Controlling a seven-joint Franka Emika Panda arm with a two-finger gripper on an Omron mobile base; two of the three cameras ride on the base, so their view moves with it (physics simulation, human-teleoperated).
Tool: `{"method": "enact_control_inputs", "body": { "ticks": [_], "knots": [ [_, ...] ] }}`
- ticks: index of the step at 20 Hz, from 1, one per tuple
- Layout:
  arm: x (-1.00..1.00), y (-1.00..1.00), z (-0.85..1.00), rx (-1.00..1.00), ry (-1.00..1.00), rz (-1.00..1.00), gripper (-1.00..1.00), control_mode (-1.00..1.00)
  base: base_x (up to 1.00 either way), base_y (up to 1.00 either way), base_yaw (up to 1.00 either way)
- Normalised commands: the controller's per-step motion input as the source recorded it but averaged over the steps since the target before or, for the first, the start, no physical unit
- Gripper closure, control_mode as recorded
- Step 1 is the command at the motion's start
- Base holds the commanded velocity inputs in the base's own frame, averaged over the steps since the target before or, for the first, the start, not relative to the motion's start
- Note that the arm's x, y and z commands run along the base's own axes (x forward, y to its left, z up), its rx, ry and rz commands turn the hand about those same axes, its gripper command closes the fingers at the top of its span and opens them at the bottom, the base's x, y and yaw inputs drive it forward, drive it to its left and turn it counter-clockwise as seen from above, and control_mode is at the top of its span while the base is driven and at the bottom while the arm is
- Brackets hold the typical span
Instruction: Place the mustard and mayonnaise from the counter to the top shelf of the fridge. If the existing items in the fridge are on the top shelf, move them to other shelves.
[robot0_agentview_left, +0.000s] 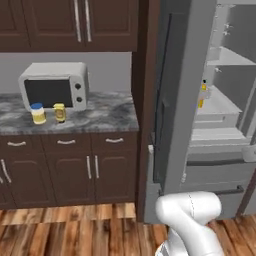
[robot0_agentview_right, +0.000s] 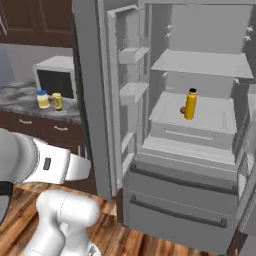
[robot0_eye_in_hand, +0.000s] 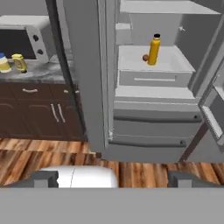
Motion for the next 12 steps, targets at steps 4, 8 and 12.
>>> {"method": "enact_control_inputs", "body": {
  "ticks": [4, 8, 12],
  "knots": [
    [0.0, 0.0, 0.0, 0.0, 0.0, 0.0, -1.0, 1.0, 0.08, 1.0, 0.18],
    [0.0, 0.0, 0.0, 0.0, 0.0, 0.0, -1.0, 1.0, 0.67, 1.0, 0.07],
    [0.0, 0.0, 0.0, 0.0, 0.0, 0.0, -1.0, 1.0, 0.91, 1.0, 0.01]
  ]
}}
